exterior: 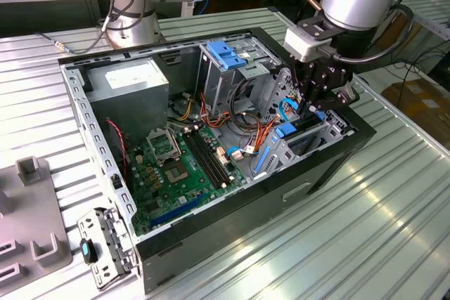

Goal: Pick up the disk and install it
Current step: 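Insert the second disk wire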

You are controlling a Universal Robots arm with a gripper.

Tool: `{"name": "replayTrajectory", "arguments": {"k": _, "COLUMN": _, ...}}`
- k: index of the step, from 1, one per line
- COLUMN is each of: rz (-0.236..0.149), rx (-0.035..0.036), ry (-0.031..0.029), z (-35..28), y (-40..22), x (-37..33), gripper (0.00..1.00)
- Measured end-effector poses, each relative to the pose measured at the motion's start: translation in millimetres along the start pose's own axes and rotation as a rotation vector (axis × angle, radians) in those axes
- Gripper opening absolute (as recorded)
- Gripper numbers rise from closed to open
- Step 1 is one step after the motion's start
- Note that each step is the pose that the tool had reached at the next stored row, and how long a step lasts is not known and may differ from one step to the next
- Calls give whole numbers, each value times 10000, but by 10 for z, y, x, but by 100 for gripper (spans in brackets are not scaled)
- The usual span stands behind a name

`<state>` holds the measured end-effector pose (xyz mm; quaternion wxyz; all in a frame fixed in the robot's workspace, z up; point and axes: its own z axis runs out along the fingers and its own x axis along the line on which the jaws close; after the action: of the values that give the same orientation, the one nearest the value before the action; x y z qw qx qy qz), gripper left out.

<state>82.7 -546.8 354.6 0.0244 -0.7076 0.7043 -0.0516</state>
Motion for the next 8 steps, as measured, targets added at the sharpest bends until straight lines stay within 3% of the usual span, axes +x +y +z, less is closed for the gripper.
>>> {"name": "replayTrajectory", "arguments": {"k": 3, "rz": 5, "rx": 23, "ry": -34, "z": 4, "y": 4, "x": 7, "gripper": 16}}
{"name": "replayTrajectory", "arguments": {"k": 5, "rz": 14, "rx": 74, "ry": -99, "z": 14, "y": 9, "x": 15, "gripper": 16}}
{"name": "replayTrajectory", "arguments": {"k": 8, "rz": 16, "rx": 82, "ry": -108, "z": 15, "y": 10, "x": 17, "gripper": 16}}
